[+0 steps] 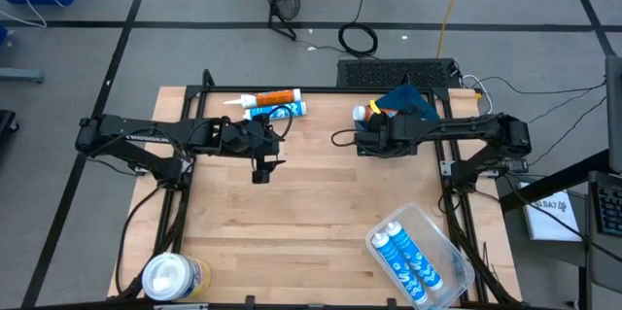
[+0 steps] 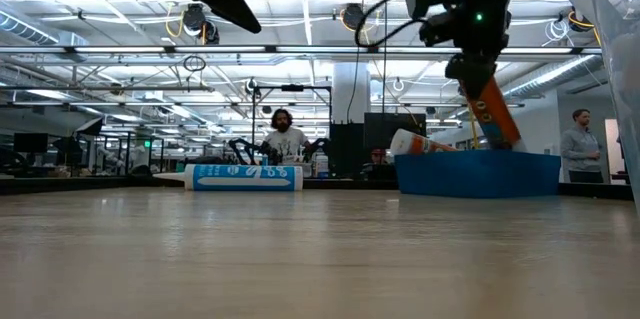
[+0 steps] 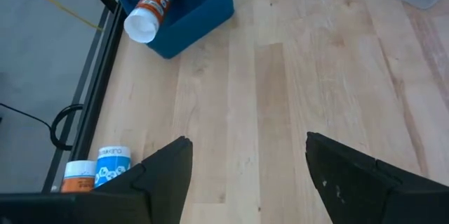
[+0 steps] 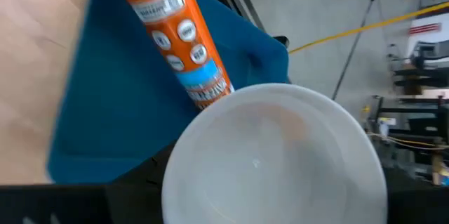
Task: Pick & place silicon tubes, Sealant and Lysol wipes
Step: Put the bottom orange sealant into the blue bin, then put the blue sealant into the transparent bin
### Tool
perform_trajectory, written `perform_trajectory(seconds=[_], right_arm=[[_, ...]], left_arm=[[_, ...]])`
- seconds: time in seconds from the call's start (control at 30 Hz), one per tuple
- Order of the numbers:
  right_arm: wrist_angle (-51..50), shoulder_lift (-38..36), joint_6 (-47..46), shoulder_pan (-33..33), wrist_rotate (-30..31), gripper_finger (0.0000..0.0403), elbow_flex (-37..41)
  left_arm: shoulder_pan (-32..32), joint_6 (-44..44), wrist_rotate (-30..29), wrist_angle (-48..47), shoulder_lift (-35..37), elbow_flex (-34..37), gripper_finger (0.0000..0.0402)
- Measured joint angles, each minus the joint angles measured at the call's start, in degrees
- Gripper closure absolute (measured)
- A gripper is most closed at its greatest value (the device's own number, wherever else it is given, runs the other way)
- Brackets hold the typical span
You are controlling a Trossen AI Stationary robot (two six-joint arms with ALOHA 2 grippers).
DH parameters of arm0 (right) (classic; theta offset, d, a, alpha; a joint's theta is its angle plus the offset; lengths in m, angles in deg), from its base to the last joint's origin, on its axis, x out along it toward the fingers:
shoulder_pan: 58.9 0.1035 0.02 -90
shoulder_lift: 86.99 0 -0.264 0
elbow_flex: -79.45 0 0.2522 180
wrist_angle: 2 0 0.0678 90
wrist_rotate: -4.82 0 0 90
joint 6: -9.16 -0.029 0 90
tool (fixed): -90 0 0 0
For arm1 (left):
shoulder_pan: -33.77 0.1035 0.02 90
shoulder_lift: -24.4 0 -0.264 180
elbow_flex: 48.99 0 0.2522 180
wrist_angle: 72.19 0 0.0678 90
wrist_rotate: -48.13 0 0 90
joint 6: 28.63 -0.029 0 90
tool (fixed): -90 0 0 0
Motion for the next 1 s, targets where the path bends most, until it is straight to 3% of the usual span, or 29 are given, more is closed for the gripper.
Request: perform_trajectory(seconds=[0.37,0.53,0.6,1.0], right_arm=[[3.4,0.0,-0.4,-0.3,0.2,0.0189,5.0],[5.8,0.1,-3.0,-0.2,-2.6,0.0050,5.1],[7.6,-0.1,-2.5,-0.3,-3.5,0.0020,5.1],[20.5,-2.2,6.5,-0.2,-14.0,0.0058,5.1]], left_arm=[[0.0,0.1,0.0,0.0,0.0,0.0,0.0131],[0.0,0.2,0.0,0.0,0.0,0.0,0.0131],[0.0,0.2,0.0,0.1,0.0,0.0,0.0131],[0.0,0.3,0.0,0.0,0.0,0.0,0.0131]])
